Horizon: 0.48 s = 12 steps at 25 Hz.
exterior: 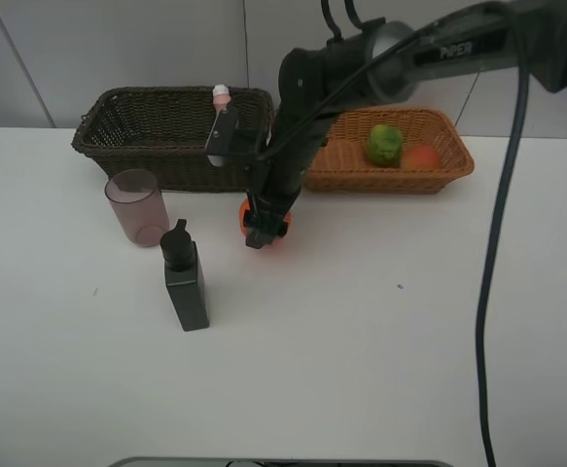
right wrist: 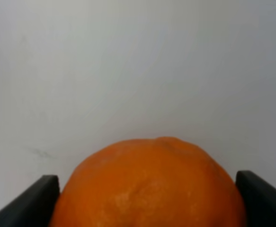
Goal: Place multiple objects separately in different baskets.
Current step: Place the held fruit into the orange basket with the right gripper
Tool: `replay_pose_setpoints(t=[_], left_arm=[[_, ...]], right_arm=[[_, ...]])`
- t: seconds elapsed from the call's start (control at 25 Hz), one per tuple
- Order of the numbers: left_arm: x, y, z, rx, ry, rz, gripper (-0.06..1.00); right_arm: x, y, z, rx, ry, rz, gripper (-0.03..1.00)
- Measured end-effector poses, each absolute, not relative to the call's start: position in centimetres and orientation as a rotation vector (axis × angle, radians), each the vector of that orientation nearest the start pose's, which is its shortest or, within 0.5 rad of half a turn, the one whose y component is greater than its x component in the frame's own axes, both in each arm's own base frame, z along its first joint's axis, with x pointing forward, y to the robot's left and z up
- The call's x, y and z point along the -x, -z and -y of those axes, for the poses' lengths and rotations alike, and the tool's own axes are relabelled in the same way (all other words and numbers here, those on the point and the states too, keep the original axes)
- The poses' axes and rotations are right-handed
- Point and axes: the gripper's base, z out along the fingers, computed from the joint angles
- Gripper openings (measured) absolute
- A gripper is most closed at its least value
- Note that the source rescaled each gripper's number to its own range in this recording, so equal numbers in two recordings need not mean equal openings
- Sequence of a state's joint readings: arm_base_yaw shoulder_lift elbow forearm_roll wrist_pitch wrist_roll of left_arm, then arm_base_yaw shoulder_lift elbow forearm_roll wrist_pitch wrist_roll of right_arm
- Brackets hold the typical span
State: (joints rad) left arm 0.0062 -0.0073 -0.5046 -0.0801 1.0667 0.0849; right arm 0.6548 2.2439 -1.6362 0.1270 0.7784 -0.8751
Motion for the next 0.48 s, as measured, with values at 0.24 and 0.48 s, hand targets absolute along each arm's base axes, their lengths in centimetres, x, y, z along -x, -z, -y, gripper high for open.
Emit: replay_pose_setpoints(t=[0.24, 0.48], left_arm=[[0.7, -27.8, 0.6, -0.085, 0.039, -2.034, 1.0], [0.7, -27.8, 0.6, -0.085, 0.039, -2.034, 1.0]], right_arm=[[-35.2, -17.6, -28.1, 1.884, -0.1, -2.099, 0.64], [-34.6, -20.6, -27.2, 1.842, -0.107, -2.115, 0.64]])
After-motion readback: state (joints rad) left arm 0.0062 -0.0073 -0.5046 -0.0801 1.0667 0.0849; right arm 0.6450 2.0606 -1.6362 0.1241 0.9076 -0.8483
